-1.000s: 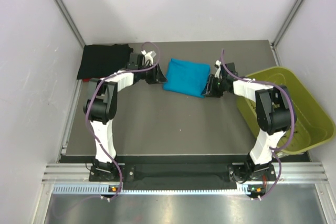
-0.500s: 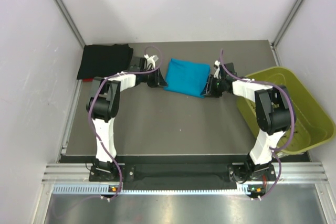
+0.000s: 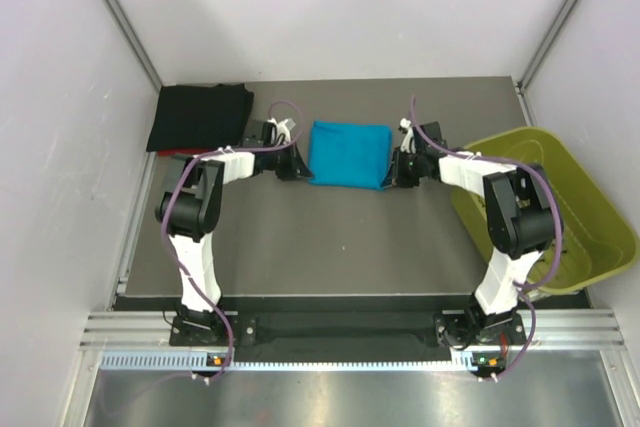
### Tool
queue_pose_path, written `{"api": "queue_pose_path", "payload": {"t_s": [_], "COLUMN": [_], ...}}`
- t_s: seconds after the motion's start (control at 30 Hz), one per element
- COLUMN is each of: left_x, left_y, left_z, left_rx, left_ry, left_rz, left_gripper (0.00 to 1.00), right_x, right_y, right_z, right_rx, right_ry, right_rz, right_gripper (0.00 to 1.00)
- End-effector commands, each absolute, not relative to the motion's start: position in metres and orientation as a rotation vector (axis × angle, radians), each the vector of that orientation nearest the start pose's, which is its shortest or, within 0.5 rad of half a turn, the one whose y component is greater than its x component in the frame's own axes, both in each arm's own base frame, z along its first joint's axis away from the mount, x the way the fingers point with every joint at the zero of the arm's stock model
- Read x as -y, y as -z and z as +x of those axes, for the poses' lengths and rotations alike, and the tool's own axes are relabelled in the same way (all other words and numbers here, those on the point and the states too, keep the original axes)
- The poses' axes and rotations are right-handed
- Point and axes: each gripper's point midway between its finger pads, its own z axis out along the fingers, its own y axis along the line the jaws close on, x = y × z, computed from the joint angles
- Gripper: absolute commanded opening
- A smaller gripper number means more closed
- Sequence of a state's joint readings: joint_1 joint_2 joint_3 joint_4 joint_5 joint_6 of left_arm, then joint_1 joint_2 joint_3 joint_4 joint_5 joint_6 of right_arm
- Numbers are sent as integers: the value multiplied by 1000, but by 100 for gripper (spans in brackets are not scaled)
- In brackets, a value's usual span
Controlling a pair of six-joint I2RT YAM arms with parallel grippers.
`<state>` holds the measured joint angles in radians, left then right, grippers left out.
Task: Fold and stack the t-shirts
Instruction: Fold the tshirt
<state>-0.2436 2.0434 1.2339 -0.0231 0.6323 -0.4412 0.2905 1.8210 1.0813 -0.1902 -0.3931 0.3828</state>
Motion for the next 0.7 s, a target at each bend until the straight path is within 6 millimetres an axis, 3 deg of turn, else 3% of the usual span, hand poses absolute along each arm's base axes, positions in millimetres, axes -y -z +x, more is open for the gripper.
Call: {"api": "queue_pose_path", "payload": {"t_s": [0.0,0.13,0.2,0.23,0.27,0.37,0.5,0.53,0.6,0.63,0.67], "left_x": [212,203,198,195,192,185,178,176,174,175,181], "left_y": [-43,-39,-34,-34,-31,-41,-76,-91,-99,-105,-110], "left_z": [386,340,325,315,308,307,344,365,382,399,404], "left_rx": [-2557,-2624,-2656,-2669,-2696,-2705,-2633,-2578,-2553,-2525,-2503], "left_ry": [1022,1020,982,967,948,892,806,770,752,751,806], "left_rz": [-31,-82,-107,-111,-126,-92,28,96,149,195,234], "left_gripper": [0,0,2,7,21,37,42,43,45,44,42], "right_x": [-209,-205,-206,-202,-203,-201,-199,-203,-200,-202,-202], "right_y": [-61,-44,-44,-38,-42,-50,-77,-92,-95,-109,-104], "right_z": [353,316,305,298,296,298,319,329,339,354,360], "right_rx": [-2521,-2562,-2555,-2567,-2555,-2547,-2495,-2457,-2455,-2420,-2435], "right_ry": [-759,-738,-742,-730,-733,-718,-675,-678,-653,-645,-627], "right_rz": [-202,-229,-240,-231,-228,-242,-291,-309,-346,-363,-388], "right_gripper": [0,0,1,10,16,29,40,43,44,44,42]}}
